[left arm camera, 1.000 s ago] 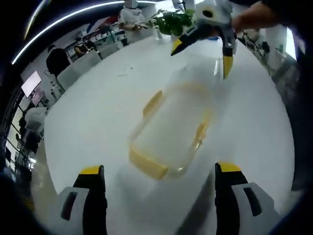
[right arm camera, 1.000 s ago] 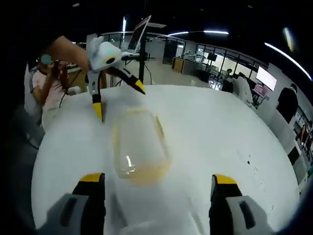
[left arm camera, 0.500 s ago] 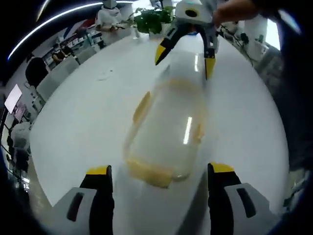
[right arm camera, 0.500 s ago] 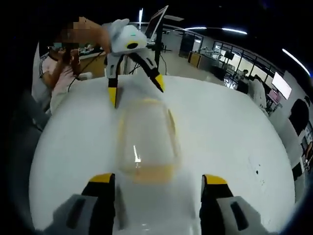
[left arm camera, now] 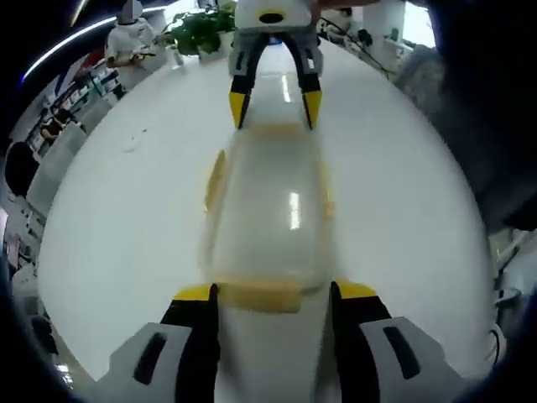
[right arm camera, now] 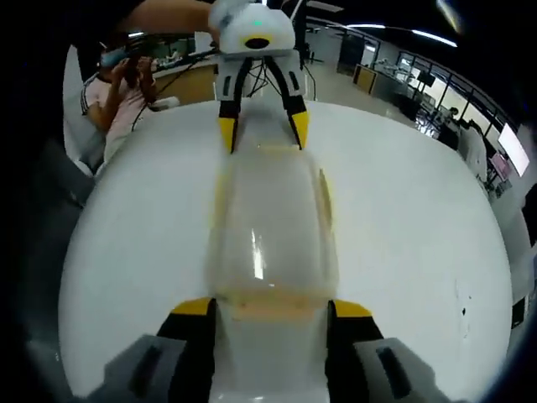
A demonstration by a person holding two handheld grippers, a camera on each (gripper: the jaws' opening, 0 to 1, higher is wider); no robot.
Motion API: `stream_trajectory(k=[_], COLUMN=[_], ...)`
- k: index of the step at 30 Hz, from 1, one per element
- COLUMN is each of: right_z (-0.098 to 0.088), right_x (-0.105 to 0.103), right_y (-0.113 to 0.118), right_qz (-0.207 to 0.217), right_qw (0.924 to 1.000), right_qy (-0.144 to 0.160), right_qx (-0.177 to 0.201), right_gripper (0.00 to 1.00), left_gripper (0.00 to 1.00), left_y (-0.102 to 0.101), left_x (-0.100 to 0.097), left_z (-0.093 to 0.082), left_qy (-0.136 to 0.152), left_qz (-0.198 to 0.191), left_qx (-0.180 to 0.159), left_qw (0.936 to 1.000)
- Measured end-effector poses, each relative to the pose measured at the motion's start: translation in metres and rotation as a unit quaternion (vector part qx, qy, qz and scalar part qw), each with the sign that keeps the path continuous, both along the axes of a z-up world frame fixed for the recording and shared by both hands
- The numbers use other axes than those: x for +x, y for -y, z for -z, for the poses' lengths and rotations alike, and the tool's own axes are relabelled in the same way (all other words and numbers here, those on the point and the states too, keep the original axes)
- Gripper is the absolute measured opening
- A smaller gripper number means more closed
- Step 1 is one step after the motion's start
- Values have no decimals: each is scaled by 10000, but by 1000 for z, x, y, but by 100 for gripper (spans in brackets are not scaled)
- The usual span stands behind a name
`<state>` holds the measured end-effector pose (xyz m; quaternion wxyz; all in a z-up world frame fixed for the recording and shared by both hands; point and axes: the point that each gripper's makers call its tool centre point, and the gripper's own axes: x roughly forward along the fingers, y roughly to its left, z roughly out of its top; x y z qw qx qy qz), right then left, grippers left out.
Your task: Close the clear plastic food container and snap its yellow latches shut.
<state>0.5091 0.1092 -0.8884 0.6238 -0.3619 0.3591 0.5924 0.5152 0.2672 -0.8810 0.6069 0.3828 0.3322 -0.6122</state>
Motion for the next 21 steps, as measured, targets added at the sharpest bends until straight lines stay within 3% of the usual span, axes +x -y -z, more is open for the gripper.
stream_trajectory(k=[3, 8, 11, 21], right_z=[5, 3, 3, 2], right_x=[-6, -4, -4, -3], right_y=[-3, -2, -2, -3], right_qz=[-8, -38, -113, -97], right_qw=[9998, 9999, 9997, 9997], right_qy=[-164, -135, -148, -149], right_qx=[-147, -93, -145, -147], right_gripper=[42, 39, 37, 36], left_gripper=[49, 46, 37, 38], left_y=[1, -1, -3, -3], left_x=[1, 1, 5, 5], left_z=[1, 2, 0, -1], left_qy=[-25, -226, -256, -220], left_qz=[81, -21, -1, -13], left_qx=[46, -21, -160, -150], left_qw=[10000, 9997, 9995, 9996])
